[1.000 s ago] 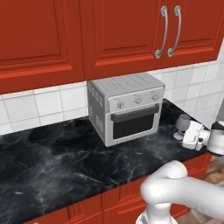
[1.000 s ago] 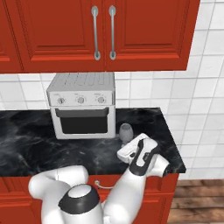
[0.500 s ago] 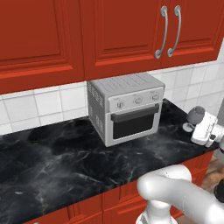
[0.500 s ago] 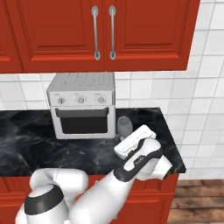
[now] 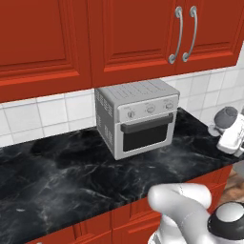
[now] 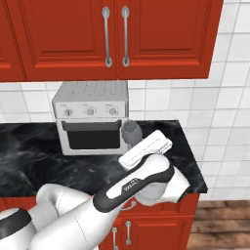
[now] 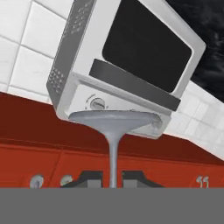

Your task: Retrieve the wine glasses from the counter and place one next to each plate.

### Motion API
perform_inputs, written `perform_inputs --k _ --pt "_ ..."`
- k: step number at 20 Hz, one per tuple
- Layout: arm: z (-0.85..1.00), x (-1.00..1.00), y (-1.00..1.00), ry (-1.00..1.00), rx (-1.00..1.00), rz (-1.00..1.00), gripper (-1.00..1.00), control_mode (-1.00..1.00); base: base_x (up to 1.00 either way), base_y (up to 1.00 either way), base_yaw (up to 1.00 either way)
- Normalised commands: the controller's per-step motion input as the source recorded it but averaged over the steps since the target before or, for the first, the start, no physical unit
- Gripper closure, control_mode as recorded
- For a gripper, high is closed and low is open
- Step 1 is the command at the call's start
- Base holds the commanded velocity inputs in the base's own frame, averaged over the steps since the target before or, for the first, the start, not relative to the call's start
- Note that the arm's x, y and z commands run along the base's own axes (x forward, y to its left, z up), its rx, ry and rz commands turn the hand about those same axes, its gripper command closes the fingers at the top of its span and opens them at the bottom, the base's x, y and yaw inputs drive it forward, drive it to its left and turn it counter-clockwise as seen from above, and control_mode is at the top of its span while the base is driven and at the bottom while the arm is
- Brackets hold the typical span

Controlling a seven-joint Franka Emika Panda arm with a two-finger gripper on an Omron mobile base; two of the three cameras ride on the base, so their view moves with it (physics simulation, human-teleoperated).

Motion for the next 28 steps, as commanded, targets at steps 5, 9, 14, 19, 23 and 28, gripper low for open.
perform_inputs --k 5,9,14,19,23,28 --pt "0.46 -0.84 0.18 -0.2 -0.01 0.0 1.0 -1.0 0.0 0.0 0.0" --pt "0.54 -0.62 0.07 -0.17 -0.02 -0.02 1.0 -1.0 0.0 0.0 0.0" --pt "0.39 -0.18 0.21 -0.02 -0.01 -0.05 1.0 -1.0 0.0 0.0 0.0" --pt "0.14 0.0 0.17 0.01 0.0 -0.06 1.0 1.0 0.0 0.03 -0.08" --pt "0.0 0.0 0.0 0.0 0.0 0.0 1.0 1.0 -0.22 -0.25 -0.31" --pt "0.0 0.0 0.0 0.0 0.0 0.0 1.0 1.0 -0.27 -0.71 -0.45"
